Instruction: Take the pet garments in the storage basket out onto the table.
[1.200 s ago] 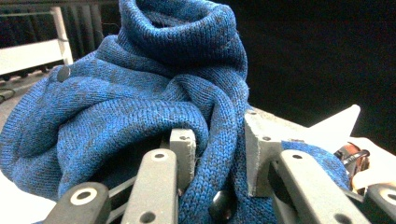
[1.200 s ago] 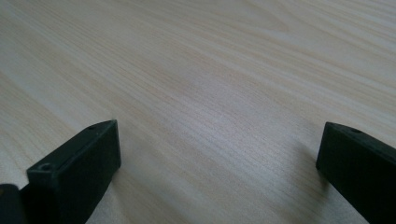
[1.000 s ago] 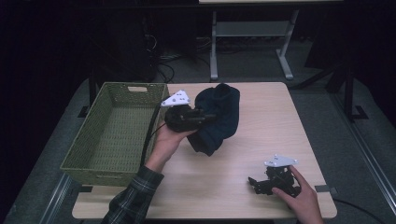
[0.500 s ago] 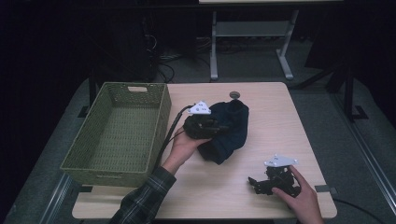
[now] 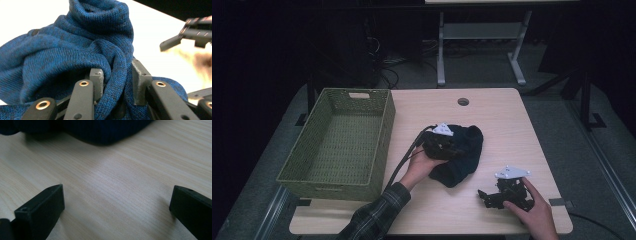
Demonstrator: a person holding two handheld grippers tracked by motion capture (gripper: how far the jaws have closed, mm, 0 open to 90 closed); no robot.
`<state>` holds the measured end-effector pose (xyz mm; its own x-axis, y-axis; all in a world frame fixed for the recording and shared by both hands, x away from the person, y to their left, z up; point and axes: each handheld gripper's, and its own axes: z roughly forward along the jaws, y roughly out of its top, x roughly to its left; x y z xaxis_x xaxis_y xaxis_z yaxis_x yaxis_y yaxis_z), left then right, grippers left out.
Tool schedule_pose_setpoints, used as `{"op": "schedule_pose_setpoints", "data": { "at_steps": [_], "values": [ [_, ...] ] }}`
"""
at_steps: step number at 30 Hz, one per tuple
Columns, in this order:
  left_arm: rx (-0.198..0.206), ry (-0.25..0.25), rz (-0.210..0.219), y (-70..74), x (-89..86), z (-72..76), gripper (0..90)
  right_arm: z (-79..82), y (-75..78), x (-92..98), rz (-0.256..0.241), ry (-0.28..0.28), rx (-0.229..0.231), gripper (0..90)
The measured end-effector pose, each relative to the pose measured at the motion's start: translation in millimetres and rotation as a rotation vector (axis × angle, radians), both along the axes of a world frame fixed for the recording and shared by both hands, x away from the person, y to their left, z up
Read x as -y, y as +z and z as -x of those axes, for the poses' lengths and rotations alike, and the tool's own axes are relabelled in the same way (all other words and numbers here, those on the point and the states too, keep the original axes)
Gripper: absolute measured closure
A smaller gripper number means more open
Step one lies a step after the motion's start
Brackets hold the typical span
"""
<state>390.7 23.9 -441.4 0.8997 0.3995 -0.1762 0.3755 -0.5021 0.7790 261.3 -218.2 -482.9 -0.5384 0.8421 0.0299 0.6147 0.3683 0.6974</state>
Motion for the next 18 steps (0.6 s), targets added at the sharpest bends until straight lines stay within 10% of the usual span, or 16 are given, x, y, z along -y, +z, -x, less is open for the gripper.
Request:
{"op": "schedule_pose_setpoints", "data": {
  "at_steps": [18],
  "values": [
    [-0.01,-0.003,0.02,9.9,-7.1,4.9,32.7,0.4,0.0,0.2,0.002,0.002,0.0,0.0]
  ]
}}
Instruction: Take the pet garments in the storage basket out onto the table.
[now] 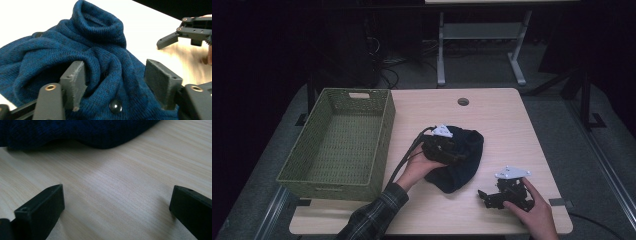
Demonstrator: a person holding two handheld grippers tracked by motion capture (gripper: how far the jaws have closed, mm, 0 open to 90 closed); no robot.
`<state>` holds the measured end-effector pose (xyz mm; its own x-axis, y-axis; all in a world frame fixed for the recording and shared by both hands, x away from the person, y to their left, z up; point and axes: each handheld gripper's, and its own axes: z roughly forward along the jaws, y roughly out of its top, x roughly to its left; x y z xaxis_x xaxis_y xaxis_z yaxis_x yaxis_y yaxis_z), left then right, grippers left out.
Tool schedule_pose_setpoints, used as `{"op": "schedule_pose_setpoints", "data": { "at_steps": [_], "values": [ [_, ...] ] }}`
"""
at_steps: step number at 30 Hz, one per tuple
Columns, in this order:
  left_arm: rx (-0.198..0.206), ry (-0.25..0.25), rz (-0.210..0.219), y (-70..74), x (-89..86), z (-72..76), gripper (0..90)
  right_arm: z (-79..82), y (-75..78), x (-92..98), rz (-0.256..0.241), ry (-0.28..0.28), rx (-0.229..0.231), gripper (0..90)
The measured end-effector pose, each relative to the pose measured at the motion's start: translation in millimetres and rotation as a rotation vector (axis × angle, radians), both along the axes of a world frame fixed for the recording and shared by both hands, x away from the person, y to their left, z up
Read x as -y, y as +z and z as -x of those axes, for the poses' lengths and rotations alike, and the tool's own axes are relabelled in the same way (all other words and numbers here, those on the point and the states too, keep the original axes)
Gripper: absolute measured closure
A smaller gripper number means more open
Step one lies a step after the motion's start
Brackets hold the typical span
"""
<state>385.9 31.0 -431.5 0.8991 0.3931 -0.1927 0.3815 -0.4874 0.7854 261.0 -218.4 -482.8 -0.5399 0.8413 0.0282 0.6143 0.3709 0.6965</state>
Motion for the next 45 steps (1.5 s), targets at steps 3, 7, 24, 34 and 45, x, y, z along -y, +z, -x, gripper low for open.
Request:
{"op": "schedule_pose_setpoints", "data": {
  "at_steps": [3,7,24,34,45],
  "values": [
    [0.008,-0.01,-0.007,5.8,-4.3,3.1,28.6,0.0,0.0,0.0,0.0,0.0,0.0,0.0],
    [0.031,-0.01,-0.013,12.3,-8.6,9.2,24.1,0.2,0.0,0.1,0.0,0.001,0.0,0.0],
    [0.059,0.017,-0.069,17.2,-38.4,36.6,15.2,0.3,0.0,0.2,0.001,0.001,0.0,0.0],
    [0.062,0.074,-0.085,8.7,-52.7,50.5,13.4,0.3,0.0,0.2,0.001,0.002,0.0,0.0],
    [0.072,0.119,-0.145,-6.6,-66.4,66.0,13.4,0.5,0.1,0.2,0.001,0.0,-0.002,0.0]
  ]
}}
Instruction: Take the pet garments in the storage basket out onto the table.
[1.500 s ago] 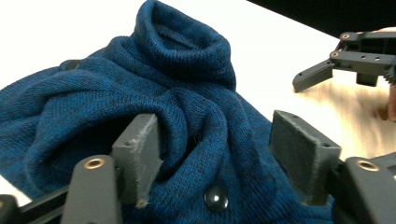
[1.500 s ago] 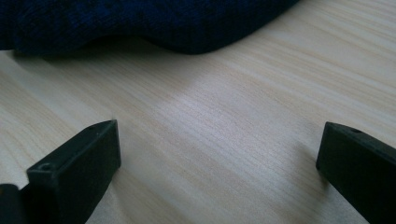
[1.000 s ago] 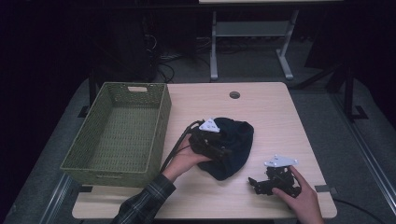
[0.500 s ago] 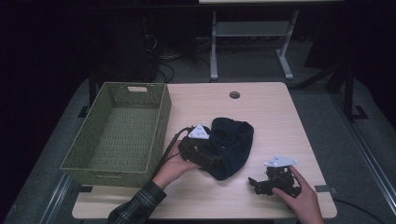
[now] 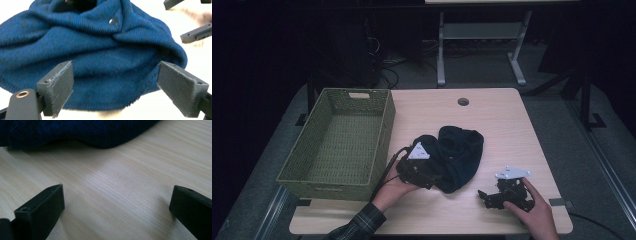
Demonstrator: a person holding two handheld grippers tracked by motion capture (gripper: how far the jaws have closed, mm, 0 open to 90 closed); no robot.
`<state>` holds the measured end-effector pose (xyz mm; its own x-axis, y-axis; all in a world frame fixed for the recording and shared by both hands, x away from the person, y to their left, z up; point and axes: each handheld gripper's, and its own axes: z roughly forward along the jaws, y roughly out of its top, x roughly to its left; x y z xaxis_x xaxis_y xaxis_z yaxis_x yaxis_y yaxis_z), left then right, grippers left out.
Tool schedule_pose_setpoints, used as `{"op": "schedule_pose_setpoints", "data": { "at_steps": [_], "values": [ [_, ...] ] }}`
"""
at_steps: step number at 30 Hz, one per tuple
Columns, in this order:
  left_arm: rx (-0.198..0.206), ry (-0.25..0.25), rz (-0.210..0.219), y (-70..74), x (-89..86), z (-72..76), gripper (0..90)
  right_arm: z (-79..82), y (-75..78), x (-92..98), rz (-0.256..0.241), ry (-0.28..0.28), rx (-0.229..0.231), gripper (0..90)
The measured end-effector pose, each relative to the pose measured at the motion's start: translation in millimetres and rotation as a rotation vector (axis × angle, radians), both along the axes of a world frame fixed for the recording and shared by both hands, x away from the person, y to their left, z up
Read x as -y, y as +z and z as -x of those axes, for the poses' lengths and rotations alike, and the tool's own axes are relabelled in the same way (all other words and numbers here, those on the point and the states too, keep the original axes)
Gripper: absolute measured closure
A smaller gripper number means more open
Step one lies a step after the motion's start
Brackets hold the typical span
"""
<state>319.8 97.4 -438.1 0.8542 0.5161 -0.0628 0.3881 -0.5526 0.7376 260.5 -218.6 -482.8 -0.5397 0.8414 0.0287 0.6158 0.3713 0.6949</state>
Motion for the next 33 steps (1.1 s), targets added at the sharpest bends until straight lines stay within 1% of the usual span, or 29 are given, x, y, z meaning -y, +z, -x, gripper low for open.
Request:
{"op": "schedule_pose_setpoints", "data": {
  "at_steps": [1,3,5,9,12,15,16,18,20,23,26,28,33],
  "values": [
    [-0.001,0.007,-0.004,-1.0,-0.9,1.7,13.3,0.0,0.0,0.0,0.0,0.0,0.0,0.0],
    [0.013,0.018,-0.019,-3.7,-2.6,4.6,13.4,0.2,0.0,-0.2,-0.002,-0.001,-0.003,0.0],
    [0.013,0.023,-0.031,-6.2,-4.4,7.4,13.4,0.2,0.0,-0.2,-0.002,-0.001,-0.003,0.0],
    [-0.008,0.03,-0.035,-12.3,-7.3,14.5,13.4,0.2,0.0,-0.2,-0.002,-0.002,-0.004,0.0],
    [-0.018,0.031,-0.056,-17.2,-9.5,19.2,13.4,0.2,0.0,-0.1,-0.002,-0.001,-0.003,0.0],
    [-0.049,0.035,-0.059,-22.9,-11.9,23.6,13.4,0.2,0.0,-0.2,-0.002,-0.001,-0.004,0.0],
    [-0.055,0.027,-0.065,-24.8,-12.7,24.9,13.4,0.2,0.0,-0.2,-0.002,-0.001,-0.004,0.0],
    [-0.058,0.028,-0.08,-27.9,-13.9,27.2,13.1,0.2,0.1,-0.2,-0.002,-0.002,-0.005,0.0],
    [-0.069,0.032,-0.085,-30.4,-16.1,28.4,13.1,0.2,0.0,-0.2,-0.002,-0.002,-0.004,0.0],
    [-0.059,0.041,-0.076,-31.6,-18.2,31.3,12.9,0.2,0.1,-0.2,-0.002,-0.002,-0.004,0.0],
    [-0.011,0.05,-0.061,-36.0,-19.8,35.6,13.0,0.2,0.0,-0.2,-0.002,-0.001,-0.003,0.0],
    [0.033,0.049,-0.058,-39.6,-19.7,40.2,12.8,0.0,0.0,0.0,0.0,0.0,0.0,0.0],
    [0.034,0.044,-0.059,-39.7,-21.1,40.6,12.8,-0.1,-0.1,0.1,0.0,0.001,0.001,0.0]
  ]
}}
